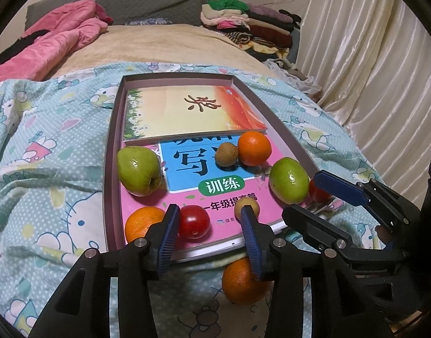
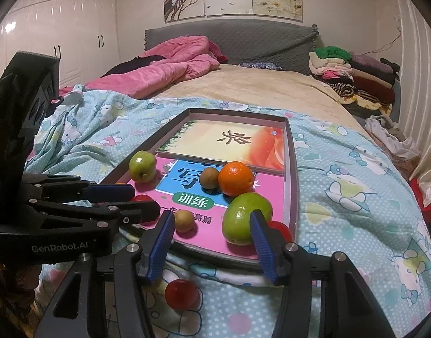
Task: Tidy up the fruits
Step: 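Open the left gripper to release the tomato into the tray, then withdraw both open grippers toward the orange and tomato on the bedspread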
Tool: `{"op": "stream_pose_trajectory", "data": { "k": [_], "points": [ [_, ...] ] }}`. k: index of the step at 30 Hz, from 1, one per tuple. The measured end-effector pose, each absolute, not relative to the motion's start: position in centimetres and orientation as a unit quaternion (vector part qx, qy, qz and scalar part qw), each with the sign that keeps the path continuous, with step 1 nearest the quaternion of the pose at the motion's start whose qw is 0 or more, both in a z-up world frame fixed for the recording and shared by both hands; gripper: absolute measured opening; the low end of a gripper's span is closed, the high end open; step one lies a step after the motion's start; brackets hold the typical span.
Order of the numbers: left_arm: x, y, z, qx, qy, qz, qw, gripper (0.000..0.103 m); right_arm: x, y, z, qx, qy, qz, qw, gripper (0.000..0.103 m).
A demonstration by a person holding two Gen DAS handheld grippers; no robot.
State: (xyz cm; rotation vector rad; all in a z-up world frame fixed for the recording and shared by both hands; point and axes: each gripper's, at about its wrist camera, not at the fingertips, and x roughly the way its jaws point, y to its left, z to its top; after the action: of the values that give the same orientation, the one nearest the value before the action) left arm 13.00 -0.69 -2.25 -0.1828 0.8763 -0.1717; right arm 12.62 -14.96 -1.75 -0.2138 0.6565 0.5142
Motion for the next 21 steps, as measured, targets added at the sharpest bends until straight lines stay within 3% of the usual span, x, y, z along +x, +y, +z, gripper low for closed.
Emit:
{"op": "stream_pose_trajectory", "data": {
  "k": [12, 21],
  "points": [
    [12.9, -0.3, -1.8, -0.101, 0.413, -0.082, 0.901, 0.059, 12.7, -15.6, -1.2, -0.088, 0.310, 0.240, 0.916, 0.069],
    [12.6, 0.1, -1.4, -0.101, 0.404, -0.075, 0.906, 0.068, 12.7, -16.0, -1.1, -0.079, 0.309, 0.237, 0.918, 0.072]
  ]
}}
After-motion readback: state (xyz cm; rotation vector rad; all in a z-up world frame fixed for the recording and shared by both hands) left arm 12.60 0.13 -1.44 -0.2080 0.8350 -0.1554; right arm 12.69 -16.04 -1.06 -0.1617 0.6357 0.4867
